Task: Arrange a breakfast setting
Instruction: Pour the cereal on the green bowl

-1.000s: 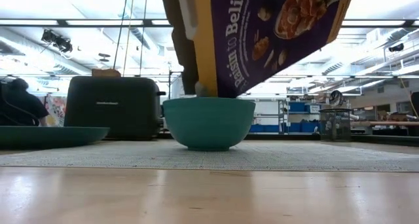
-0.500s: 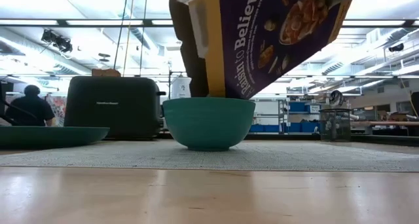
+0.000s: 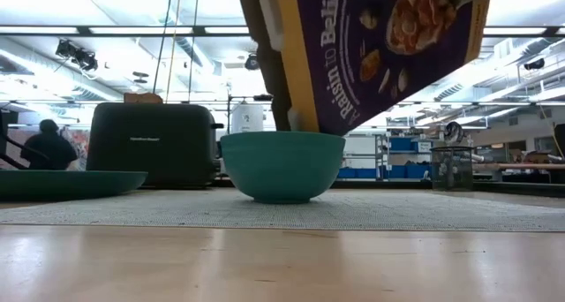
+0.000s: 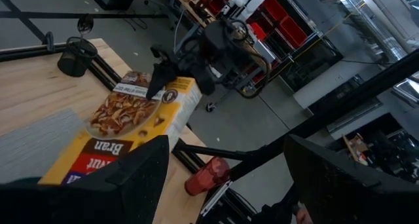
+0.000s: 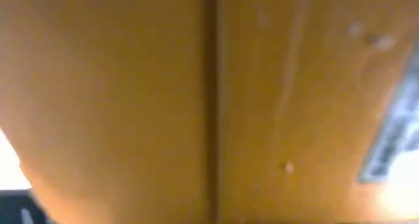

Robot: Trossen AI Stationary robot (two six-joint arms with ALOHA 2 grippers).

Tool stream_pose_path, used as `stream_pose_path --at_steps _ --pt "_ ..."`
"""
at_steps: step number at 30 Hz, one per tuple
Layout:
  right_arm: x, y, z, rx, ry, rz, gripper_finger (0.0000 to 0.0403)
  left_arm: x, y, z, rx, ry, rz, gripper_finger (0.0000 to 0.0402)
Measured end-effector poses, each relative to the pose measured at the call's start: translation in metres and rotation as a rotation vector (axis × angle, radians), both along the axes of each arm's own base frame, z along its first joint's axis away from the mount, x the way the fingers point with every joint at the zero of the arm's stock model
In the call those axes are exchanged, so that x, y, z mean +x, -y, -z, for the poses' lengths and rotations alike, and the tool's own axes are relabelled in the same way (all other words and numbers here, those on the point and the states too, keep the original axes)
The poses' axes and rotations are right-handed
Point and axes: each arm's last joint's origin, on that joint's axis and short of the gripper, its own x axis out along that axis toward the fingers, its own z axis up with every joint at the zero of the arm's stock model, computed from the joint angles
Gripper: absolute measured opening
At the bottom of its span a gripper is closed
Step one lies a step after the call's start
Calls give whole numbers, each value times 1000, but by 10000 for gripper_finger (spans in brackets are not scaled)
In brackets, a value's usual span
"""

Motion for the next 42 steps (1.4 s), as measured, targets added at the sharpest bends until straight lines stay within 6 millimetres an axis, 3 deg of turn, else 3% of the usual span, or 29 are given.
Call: stream_pose_path --at_steps 11,42 --pt "-8 13 -3 117 12 91 203 0 0 -3 -17 32 -7 306" --pt "8 17 3 470 -58 376 203 0 -1 -4 -14 38 -32 306"
